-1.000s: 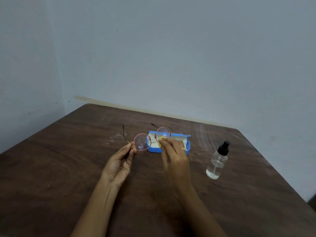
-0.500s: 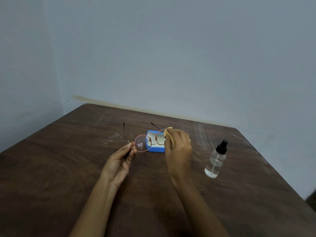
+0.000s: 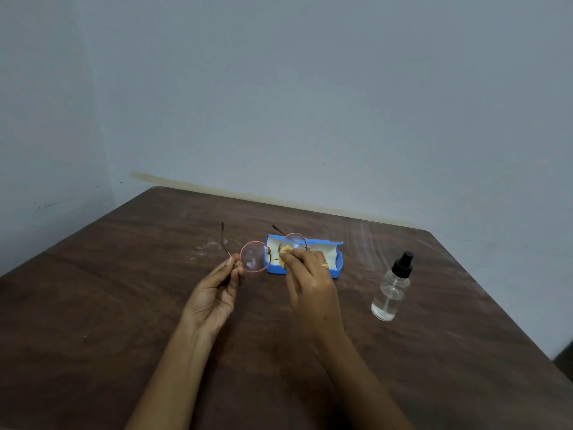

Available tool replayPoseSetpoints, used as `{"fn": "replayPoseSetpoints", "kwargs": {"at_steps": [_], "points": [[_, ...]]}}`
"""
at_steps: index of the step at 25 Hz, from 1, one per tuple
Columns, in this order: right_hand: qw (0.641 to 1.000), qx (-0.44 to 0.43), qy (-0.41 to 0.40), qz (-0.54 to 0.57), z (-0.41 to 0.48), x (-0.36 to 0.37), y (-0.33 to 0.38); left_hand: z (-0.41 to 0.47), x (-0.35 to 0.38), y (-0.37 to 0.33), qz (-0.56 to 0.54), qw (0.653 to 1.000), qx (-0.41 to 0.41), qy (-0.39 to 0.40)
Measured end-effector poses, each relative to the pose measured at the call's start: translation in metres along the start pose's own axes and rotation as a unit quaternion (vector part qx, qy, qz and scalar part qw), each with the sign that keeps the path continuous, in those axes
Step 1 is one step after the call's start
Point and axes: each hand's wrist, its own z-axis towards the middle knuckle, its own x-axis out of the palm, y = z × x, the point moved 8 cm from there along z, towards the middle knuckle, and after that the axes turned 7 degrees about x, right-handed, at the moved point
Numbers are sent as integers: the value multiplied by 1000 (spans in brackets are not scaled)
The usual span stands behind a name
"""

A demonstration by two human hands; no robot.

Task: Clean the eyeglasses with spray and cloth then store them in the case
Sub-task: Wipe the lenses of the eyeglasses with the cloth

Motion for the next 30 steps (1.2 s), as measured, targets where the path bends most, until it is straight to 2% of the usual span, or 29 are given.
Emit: {"fn": "replayPoseSetpoints", "kwargs": {"at_steps": [6,15,22,24,25,26,27,29,30], "points": [[999,37,3,5,3,-6,-13,-2,0,-1,-5,1000,-5,6],[978,195,-19,67,15,-11,-27,-2,3,-2,54,998,19,18],[980,176,-9,96,17,-6,-18,-3,4,-2,67,997,25,29],[973,195,5,121,13,-1,-24,-2,3,-2,70,997,30,27],[958,236,13,161,10,2,-32,-1,3,-3,74,996,33,26],[927,297,21,229,5,6,-44,-1,3,-3,78,996,37,25],[873,364,32,324,-1,11,-55,-1,3,-3,82,995,40,25],[736,456,48,499,-12,22,-68,1,2,-3,88,995,46,26],[691,479,53,538,-16,23,-73,1,2,-3,91,994,48,28]]}}
